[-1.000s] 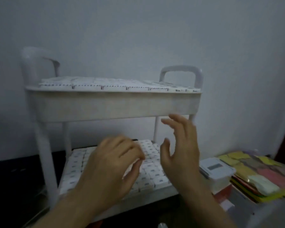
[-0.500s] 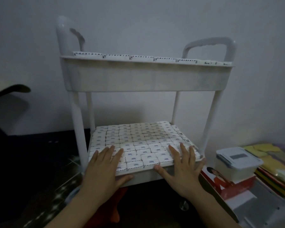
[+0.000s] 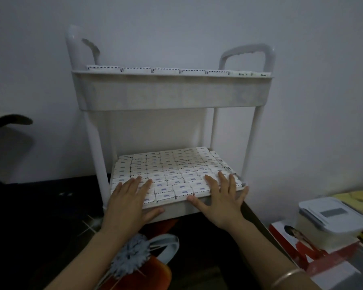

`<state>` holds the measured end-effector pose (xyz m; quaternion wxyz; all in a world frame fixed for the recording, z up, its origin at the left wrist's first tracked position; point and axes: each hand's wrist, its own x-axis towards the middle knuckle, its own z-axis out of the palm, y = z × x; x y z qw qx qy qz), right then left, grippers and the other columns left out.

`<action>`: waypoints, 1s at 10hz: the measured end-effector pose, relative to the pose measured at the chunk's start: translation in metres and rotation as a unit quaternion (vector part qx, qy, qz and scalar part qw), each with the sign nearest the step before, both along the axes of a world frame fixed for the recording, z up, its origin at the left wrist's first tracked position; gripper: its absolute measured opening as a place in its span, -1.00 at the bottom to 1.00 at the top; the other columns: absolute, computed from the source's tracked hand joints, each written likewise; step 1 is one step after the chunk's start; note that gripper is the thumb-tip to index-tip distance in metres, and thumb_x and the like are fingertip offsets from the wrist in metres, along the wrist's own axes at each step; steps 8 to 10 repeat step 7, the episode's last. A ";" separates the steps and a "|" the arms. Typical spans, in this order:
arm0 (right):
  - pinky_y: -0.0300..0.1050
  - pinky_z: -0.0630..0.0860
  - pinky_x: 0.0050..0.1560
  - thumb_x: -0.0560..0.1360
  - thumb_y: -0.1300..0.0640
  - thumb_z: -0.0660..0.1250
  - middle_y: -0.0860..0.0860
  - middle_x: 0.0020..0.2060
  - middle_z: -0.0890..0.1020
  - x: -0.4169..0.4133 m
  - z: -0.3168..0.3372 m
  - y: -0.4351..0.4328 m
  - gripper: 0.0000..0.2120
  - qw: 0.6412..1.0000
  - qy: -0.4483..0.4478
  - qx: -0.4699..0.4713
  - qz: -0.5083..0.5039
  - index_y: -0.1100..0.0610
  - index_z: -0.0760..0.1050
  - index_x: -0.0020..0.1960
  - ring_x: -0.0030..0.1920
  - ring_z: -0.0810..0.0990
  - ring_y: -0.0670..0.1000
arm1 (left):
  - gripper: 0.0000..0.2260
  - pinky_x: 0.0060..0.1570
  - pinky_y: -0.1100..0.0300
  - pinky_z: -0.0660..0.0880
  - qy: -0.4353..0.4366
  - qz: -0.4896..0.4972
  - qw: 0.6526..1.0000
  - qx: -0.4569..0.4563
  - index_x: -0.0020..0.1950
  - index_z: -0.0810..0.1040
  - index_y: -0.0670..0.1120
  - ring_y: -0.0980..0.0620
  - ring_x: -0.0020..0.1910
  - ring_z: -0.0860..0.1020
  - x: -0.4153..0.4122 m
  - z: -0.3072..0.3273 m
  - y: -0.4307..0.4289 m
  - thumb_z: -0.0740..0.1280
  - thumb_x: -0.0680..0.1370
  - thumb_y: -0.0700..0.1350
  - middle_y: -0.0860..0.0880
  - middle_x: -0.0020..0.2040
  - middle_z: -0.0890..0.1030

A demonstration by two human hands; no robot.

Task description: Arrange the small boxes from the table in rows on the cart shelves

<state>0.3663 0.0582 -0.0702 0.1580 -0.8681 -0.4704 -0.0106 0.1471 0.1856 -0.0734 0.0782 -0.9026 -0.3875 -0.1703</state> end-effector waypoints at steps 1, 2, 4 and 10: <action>0.44 -0.50 0.29 0.23 -0.65 -0.18 0.00 0.56 -0.24 0.006 0.000 0.015 -0.04 1.000 0.003 0.000 0.002 -0.22 -0.09 0.53 0.50 -0.42 0.14 | -0.12 0.25 -0.14 0.45 0.005 0.001 1.000 -0.002 0.36 0.50 -0.05 -0.16 0.23 0.55 0.006 0.000 0.017 -0.11 0.41 0.54 -0.17 0.30 0.55; 0.44 -0.50 0.28 0.23 -0.65 -0.19 0.01 0.56 -0.23 0.008 -0.002 0.026 -0.04 1.000 0.001 0.009 -0.003 -0.22 -0.08 0.53 0.50 -0.42 0.14 | -0.13 0.25 -0.13 0.46 0.005 -0.007 1.000 -0.005 0.36 0.51 -0.05 -0.15 0.23 0.55 0.008 0.001 0.028 -0.09 0.41 0.55 -0.17 0.30 0.55; 0.45 -0.51 0.27 0.19 -0.66 -0.27 0.02 0.56 -0.23 0.005 -0.004 0.029 0.00 1.000 -0.014 0.015 -0.012 -0.21 -0.08 0.52 0.50 -0.42 0.15 | -0.13 0.24 -0.10 0.46 -0.005 -0.013 1.000 0.005 0.35 0.52 -0.04 -0.13 0.23 0.56 0.008 0.002 0.032 -0.09 0.40 0.55 -0.15 0.28 0.56; 0.26 -0.25 0.49 0.46 -0.44 0.10 0.05 0.58 -0.10 0.016 0.067 0.003 -0.15 0.994 -0.070 -0.070 0.049 -0.08 -0.12 0.58 0.53 -0.31 0.16 | 0.06 0.51 0.07 -0.17 -0.017 -0.110 0.964 -0.240 0.58 -0.06 0.11 0.06 0.55 -0.19 0.009 0.067 0.012 0.15 0.22 0.59 0.13 0.56 -0.08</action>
